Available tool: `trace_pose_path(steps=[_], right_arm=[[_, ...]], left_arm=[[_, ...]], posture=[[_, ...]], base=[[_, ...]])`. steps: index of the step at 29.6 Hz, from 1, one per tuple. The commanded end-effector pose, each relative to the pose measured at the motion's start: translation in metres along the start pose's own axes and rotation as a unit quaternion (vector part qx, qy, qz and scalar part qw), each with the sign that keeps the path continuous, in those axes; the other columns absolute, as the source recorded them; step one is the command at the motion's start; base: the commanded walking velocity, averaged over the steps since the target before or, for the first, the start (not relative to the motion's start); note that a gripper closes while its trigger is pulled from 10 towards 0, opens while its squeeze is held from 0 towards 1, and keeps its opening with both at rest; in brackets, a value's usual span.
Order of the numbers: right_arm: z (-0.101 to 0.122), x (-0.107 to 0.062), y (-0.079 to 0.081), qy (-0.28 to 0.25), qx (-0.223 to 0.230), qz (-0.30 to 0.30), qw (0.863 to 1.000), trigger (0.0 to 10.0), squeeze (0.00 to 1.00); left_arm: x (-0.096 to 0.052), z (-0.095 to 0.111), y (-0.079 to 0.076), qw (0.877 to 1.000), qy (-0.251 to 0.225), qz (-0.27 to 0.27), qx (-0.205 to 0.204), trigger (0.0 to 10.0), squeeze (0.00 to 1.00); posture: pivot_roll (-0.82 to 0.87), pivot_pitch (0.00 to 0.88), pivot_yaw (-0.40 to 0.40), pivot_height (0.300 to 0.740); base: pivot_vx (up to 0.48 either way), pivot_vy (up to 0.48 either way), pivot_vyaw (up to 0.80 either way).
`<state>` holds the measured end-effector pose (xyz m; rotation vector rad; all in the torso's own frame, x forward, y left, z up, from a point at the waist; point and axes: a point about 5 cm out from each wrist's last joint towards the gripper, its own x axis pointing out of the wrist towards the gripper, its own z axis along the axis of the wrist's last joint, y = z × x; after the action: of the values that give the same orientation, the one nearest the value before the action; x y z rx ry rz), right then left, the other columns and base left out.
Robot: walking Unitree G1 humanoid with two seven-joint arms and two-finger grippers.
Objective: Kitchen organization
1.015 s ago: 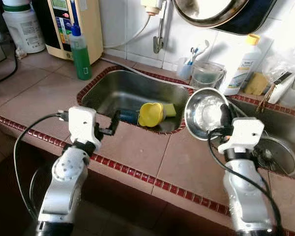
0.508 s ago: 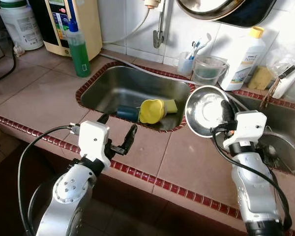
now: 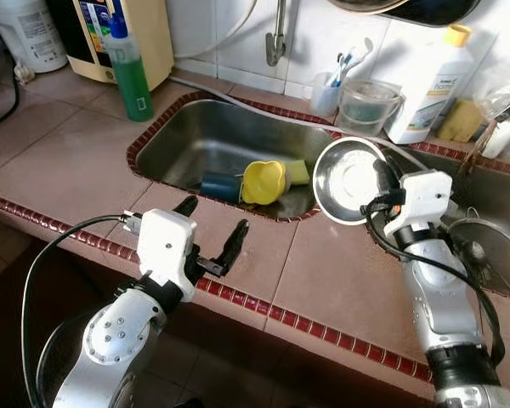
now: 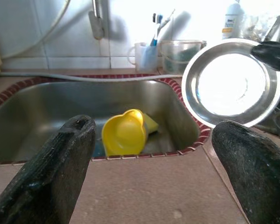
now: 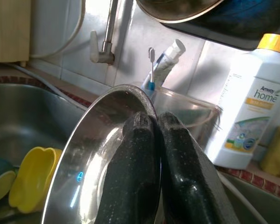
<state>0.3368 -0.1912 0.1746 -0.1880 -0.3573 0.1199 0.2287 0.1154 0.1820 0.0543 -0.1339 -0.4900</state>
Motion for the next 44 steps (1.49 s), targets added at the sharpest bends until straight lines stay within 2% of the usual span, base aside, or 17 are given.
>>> trace_pose_path(steps=[1, 6, 9, 15, 33, 41, 44], right_arm=[[-0.006, 0.001, -0.002, 0.013, 0.001, 0.004, 1.0, 10.0, 0.0], [-0.004, 0.012, 0.005, 0.005, 0.022, 0.025, 0.999, 10.0, 0.0], [-0.003, 0.023, 0.011, 0.0, 0.066, 0.036, 0.997, 10.0, 0.0], [0.001, 0.035, 0.018, -0.009, 0.115, 0.066, 0.991, 10.0, 0.0], [-0.004, 0.051, 0.028, 0.025, 0.171, 0.141, 0.975, 10.0, 0.0], [-0.003, 0.056, 0.028, 0.029, 0.178, 0.132, 0.975, 10.0, 0.0], [-0.001, 0.061, 0.024, 0.03, 0.191, 0.108, 0.975, 10.0, 0.0]], left_arm=[[-0.002, 0.004, -0.006, 1.0, 0.0, -0.013, -0.003, 10.0, 0.0], [-0.004, 0.009, -0.01, 1.0, -0.005, -0.02, -0.012, 10.0, 0.0], [-0.005, 0.012, -0.013, 1.0, -0.003, -0.024, -0.016, 10.0, 0.0], [-0.007, 0.015, -0.017, 0.999, -0.003, -0.031, -0.022, 10.0, 0.0], [-0.012, 0.022, -0.027, 0.998, -0.005, -0.052, -0.045, 10.0, 0.0], [-0.017, 0.026, -0.036, 0.996, -0.007, -0.081, -0.045, 10.0, 0.0], [-0.019, 0.029, -0.04, 0.995, -0.006, -0.09, -0.047, 10.0, 0.0]], posture=[[-0.12, 0.241, -0.012, 0.74], [-0.11, 0.252, -0.011, 0.74], [-0.11, 0.255, -0.007, 0.74], [-0.1, 0.262, 0.001, 0.74], [-0.09, 0.284, 0.003, 0.74], [-0.08, 0.289, 0.002, 0.74], [-0.08, 0.294, 0.001, 0.74]], base=[[0.0, 0.0, 0.0], [0.0, 0.0, 0.0], [0.0, 0.0, 0.0], [0.0, 0.0, 0.0], [0.0, 0.0, 0.0], [0.0, 0.0, 0.0], [0.0, 0.0, 0.0]])
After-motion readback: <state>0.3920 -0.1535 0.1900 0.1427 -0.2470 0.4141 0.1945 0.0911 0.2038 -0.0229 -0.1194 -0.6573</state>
